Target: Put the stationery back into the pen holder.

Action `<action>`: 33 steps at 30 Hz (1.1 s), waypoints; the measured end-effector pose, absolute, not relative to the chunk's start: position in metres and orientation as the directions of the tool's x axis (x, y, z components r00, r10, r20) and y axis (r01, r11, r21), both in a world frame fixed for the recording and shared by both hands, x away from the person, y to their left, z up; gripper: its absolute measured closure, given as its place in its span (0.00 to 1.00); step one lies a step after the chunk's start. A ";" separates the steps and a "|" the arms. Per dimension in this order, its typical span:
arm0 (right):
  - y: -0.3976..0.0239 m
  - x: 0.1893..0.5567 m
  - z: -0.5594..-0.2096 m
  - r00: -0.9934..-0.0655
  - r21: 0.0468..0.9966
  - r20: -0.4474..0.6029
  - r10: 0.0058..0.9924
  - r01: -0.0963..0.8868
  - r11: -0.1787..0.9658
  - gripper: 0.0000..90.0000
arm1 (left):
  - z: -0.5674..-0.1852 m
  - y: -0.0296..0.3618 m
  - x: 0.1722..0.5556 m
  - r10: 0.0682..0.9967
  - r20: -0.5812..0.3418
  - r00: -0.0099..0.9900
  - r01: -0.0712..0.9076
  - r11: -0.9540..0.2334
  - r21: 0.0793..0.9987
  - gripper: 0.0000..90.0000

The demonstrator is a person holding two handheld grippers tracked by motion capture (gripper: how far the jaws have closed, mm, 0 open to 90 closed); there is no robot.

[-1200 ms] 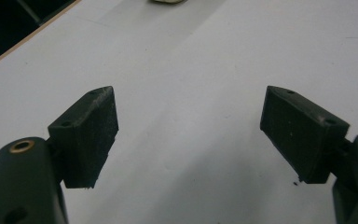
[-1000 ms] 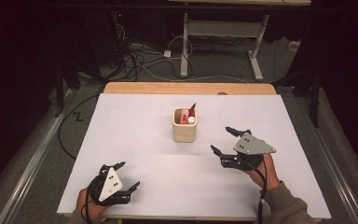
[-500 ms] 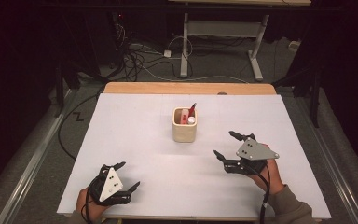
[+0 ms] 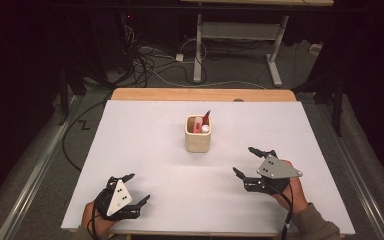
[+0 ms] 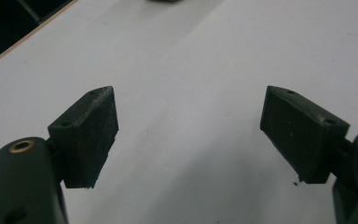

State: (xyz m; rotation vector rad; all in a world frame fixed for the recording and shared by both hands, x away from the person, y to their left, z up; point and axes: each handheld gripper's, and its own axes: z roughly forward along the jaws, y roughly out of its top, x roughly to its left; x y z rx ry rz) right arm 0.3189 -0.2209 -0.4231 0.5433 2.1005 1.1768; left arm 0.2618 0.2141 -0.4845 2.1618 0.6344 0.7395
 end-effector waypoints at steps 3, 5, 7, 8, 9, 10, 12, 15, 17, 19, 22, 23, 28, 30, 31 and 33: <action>-0.224 0.317 -0.428 -0.692 0.855 -0.343 0.636 0.051 0.517 0.25 | -0.485 0.214 0.262 0.636 0.302 0.710 0.202 -0.596 0.777 0.20; -0.226 0.316 -0.430 -0.692 0.854 -0.339 0.637 0.058 0.517 0.25 | -0.485 0.214 0.262 0.636 0.302 0.711 0.202 -0.595 0.778 0.20; -0.229 0.315 -0.432 -0.694 0.855 -0.336 0.637 0.060 0.516 0.25 | -0.485 0.214 0.262 0.633 0.304 0.712 0.202 -0.598 0.775 0.20; -0.230 0.315 -0.434 -0.694 0.854 -0.334 0.637 0.063 0.516 0.25 | -0.485 0.213 0.262 0.634 0.304 0.711 0.202 -0.599 0.775 0.21; -0.232 0.314 -0.435 -0.697 0.855 -0.330 0.637 0.065 0.514 0.25 | -0.485 0.213 0.262 0.633 0.304 0.712 0.202 -0.598 0.776 0.21; -0.233 0.314 -0.437 -0.696 0.855 -0.331 0.637 0.065 0.515 0.25 | -0.485 0.213 0.262 0.633 0.304 0.712 0.202 -0.599 0.775 0.20; -0.236 0.312 -0.440 -0.696 0.853 -0.331 0.638 0.069 0.518 0.25 | -0.485 0.213 0.262 0.633 0.303 0.712 0.202 -0.598 0.775 0.21; -0.239 0.310 -0.445 -0.698 0.848 -0.331 0.636 0.075 0.524 0.25 | -0.485 0.213 0.262 0.633 0.304 0.712 0.202 -0.599 0.775 0.20; -0.242 0.309 -0.448 -0.696 0.850 -0.327 0.639 0.079 0.521 0.25 | -0.485 0.213 0.262 0.632 0.303 0.713 0.203 -0.600 0.774 0.21; -0.244 0.307 -0.450 -0.695 0.848 -0.327 0.640 0.083 0.523 0.25 | -0.485 0.213 0.262 0.633 0.302 0.713 0.203 -0.599 0.774 0.21; -0.248 0.305 -0.452 -0.691 0.848 -0.326 0.646 0.088 0.522 0.25 | -0.485 0.213 0.262 0.632 0.303 0.714 0.203 -0.600 0.774 0.20; -0.250 0.304 -0.453 -0.688 0.848 -0.326 0.649 0.091 0.522 0.25 | -0.485 0.213 0.262 0.631 0.302 0.714 0.203 -0.600 0.774 0.20; -0.258 0.300 -0.455 -0.683 0.854 -0.314 0.660 0.101 0.511 0.25 | -0.485 0.213 0.262 0.631 0.303 0.714 0.203 -0.600 0.774 0.21; -0.260 0.298 -0.456 -0.682 0.854 -0.311 0.662 0.106 0.510 0.25 | -0.485 0.212 0.262 0.630 0.303 0.715 0.203 -0.602 0.772 0.20; -0.261 0.297 -0.457 -0.679 0.852 -0.312 0.664 0.109 0.512 0.25 | -0.485 0.212 0.262 0.630 0.303 0.715 0.203 -0.602 0.772 0.21; -0.264 0.296 -0.459 -0.679 0.853 -0.309 0.666 0.111 0.509 0.25 | -0.485 0.212 0.262 0.629 0.304 0.715 0.203 -0.604 0.771 0.20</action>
